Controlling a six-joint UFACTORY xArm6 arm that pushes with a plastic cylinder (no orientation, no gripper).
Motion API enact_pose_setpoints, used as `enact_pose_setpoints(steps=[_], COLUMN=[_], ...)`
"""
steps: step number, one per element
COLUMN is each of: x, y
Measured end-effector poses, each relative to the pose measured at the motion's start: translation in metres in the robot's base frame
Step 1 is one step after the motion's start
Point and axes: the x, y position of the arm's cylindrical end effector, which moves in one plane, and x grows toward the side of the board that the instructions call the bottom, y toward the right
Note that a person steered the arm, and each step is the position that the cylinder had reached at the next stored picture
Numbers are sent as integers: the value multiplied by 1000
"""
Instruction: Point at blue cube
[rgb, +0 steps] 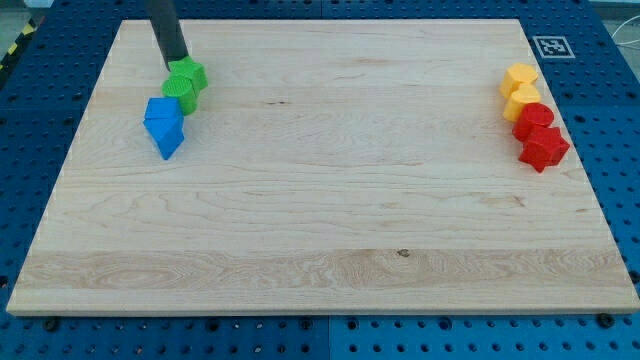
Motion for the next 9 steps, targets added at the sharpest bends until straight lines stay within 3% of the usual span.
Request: enact_pose_setpoints(steps=[3,6,9], x=[6,4,39], y=[0,-43,-45])
